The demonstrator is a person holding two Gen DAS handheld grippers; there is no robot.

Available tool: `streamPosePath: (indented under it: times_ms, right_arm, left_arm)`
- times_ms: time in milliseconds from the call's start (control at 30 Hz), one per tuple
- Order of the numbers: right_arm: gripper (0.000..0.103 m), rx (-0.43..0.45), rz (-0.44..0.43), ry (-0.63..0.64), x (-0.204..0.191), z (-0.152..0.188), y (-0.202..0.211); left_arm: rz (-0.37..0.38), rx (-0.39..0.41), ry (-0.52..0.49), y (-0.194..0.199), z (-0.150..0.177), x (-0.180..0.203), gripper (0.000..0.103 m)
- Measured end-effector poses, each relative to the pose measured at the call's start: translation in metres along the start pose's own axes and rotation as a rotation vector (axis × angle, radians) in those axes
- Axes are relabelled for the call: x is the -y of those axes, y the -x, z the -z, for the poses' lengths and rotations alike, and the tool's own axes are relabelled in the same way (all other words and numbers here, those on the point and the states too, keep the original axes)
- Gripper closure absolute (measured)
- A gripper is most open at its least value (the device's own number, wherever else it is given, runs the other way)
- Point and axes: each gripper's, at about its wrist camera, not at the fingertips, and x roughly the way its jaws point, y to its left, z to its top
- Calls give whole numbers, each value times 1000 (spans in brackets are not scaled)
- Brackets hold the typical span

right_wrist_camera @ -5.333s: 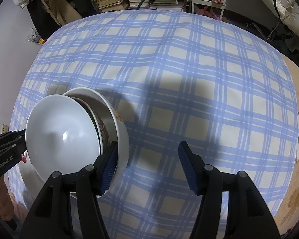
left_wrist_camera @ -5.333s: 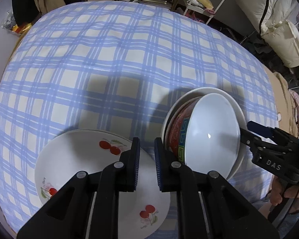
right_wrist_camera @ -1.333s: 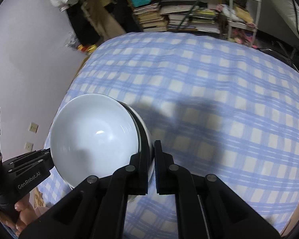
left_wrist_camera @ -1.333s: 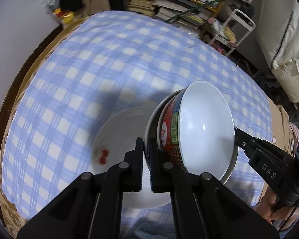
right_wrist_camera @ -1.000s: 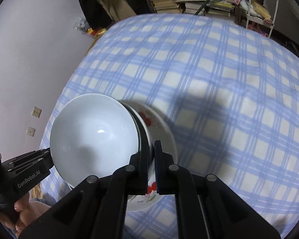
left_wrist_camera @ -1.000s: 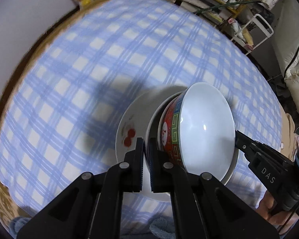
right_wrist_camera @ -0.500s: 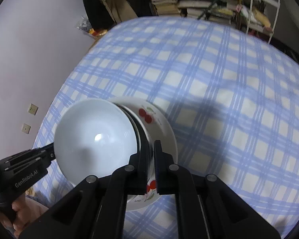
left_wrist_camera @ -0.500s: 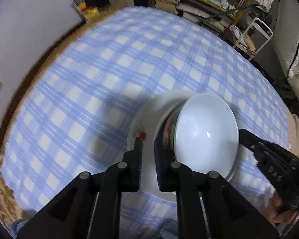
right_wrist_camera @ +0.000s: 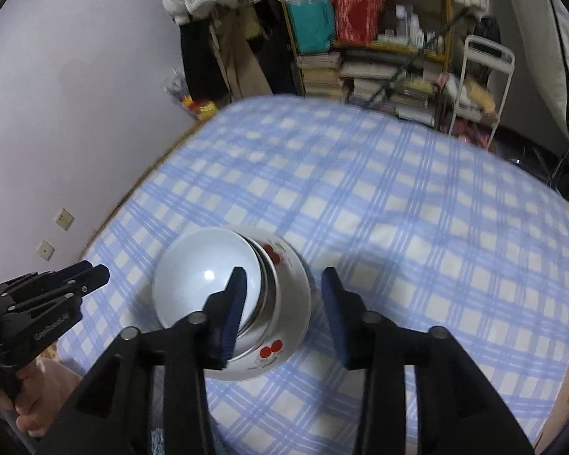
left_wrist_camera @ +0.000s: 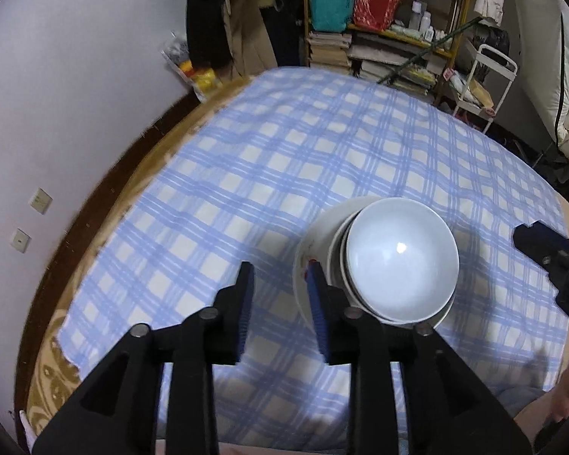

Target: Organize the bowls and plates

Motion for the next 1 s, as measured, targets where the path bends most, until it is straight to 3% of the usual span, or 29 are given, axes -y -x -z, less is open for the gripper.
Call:
streamPosePath:
  times_ms: [67,200,300,467,700,1000]
  right_arm:
    - [43,38,14,13,0,2,16]
    - [34,130,25,25,0,9,46]
    - [18,195,54,62,-2,17,67]
    - [2,319,71,86,-2,35,96]
    - [0,390,82,96,1,50,106]
    - [0,425,114,54,12,56,105]
  left_arm:
    - [-7,31,-4,11,4,-1,58]
    - [-67,112,-83,36,13,7,35]
    - [-87,195,-106,56,22,13,21]
    - [-96,330,-110,85,37,21,13]
    - [-96,464,-108,111,58,22,4]
    - [-70,509,-59,113,64,12,3]
